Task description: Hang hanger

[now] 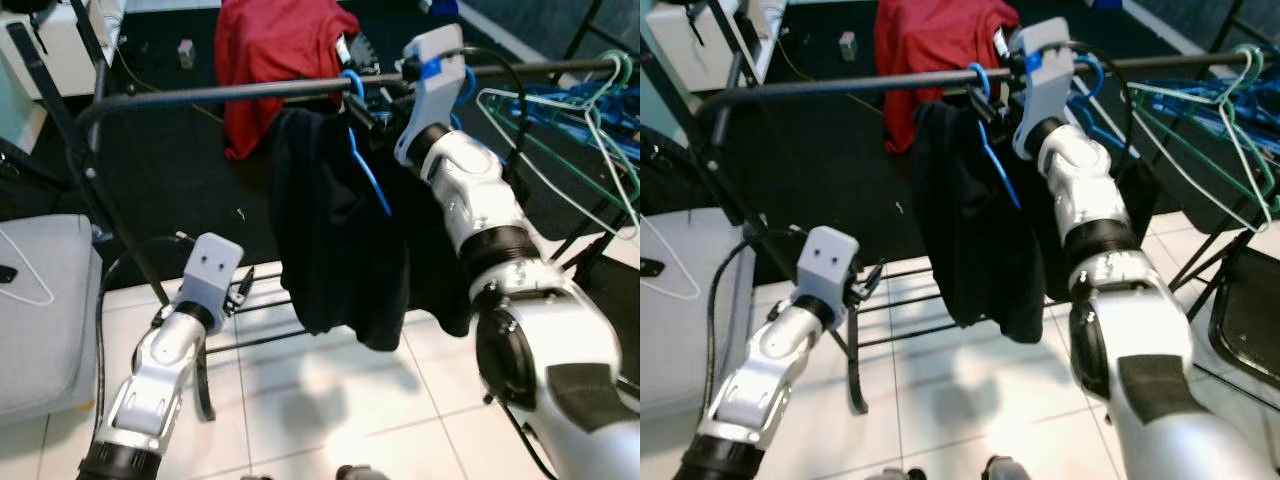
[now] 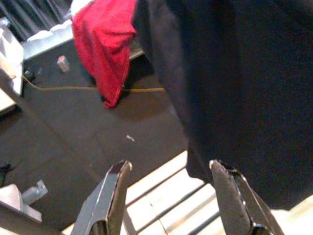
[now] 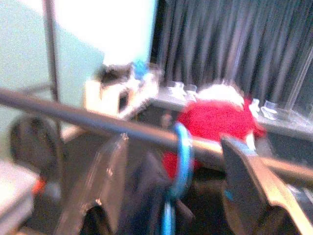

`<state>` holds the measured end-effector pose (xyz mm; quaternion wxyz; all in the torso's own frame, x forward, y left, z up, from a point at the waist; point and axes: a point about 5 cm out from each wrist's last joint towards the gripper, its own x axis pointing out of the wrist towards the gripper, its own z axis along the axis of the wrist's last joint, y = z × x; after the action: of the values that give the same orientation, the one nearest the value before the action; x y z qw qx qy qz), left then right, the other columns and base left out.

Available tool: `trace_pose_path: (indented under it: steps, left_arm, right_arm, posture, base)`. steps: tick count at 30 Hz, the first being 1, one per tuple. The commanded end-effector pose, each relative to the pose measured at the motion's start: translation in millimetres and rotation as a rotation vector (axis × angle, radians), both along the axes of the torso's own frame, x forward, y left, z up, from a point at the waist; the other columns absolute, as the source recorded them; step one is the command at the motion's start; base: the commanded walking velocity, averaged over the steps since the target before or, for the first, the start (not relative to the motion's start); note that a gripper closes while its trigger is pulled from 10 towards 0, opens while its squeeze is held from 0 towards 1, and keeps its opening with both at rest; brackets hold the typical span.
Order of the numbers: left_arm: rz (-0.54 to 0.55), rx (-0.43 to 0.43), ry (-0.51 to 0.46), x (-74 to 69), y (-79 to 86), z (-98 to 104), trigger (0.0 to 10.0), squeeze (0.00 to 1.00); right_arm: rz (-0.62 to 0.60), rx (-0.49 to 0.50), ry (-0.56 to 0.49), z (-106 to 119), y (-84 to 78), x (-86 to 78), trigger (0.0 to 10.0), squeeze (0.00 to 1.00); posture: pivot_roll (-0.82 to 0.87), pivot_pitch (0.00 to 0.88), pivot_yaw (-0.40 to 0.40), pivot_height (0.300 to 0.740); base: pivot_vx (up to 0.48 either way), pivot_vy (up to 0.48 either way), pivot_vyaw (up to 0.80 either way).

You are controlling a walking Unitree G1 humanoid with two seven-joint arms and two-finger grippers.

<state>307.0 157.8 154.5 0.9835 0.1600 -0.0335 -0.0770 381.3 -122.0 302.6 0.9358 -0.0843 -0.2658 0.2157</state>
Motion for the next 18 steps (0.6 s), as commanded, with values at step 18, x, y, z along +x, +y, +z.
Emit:
trace_pose_path:
  steps: [18]
  left_arm:
    - [0.066, -0.15, 0.095, 5.0, 4.3, -25.5, 10.0, 0.0]
  right_arm:
    - [-0.072, 0.039, 0.239, -133.2, 5.6, -62.4, 10.0, 0.0]
  posture:
    - [-0.11, 0.109, 0.025, 0.74]
  base:
    - [0.0, 0.0, 0.0]
